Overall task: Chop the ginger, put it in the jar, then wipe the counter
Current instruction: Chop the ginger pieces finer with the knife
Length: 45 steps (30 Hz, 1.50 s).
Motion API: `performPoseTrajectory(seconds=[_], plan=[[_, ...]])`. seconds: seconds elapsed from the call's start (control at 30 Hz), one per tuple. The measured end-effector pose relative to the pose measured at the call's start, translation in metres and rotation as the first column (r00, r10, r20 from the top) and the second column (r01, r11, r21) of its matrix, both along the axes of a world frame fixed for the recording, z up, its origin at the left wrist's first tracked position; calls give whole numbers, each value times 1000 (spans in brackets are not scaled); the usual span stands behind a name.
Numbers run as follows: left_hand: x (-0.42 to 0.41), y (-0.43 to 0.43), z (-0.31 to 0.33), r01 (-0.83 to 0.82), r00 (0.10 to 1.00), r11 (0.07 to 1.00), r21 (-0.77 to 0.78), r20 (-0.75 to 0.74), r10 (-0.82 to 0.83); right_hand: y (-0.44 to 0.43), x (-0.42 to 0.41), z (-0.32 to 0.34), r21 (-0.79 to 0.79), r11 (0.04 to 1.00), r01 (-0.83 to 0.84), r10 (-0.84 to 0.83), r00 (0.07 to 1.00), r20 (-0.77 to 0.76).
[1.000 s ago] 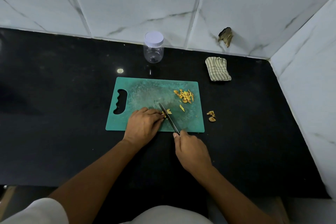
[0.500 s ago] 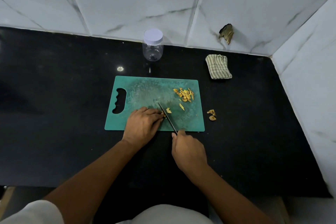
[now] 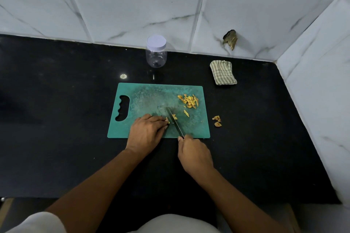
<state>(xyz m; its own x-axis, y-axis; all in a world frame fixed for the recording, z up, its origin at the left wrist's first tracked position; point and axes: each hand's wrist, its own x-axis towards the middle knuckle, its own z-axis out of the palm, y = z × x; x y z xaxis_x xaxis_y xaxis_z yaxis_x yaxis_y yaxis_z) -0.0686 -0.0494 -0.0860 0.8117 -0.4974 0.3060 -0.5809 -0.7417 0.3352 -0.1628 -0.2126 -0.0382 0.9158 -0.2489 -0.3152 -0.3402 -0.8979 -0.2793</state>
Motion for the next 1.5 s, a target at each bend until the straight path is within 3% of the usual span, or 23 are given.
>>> performPoseTrajectory(seconds=[0.27,0.97,1.23,1.5], plan=[[-1,0,2,7,1000,1000,-3,-21,-7,-2,-11,1,-53,994,-98,99,995,29],[-2,6,-2,70,997,997,32,39,-72,1,-9,0,-91,989,-117,116,993,-22],[-3,6,-2,72,995,997,16,65,-73,10,2,1,-110,988,-105,95,991,-96],[-3,4,-1,52,997,999,16,55,-52,3,3,-3,-30,999,-10,10,1000,2]])
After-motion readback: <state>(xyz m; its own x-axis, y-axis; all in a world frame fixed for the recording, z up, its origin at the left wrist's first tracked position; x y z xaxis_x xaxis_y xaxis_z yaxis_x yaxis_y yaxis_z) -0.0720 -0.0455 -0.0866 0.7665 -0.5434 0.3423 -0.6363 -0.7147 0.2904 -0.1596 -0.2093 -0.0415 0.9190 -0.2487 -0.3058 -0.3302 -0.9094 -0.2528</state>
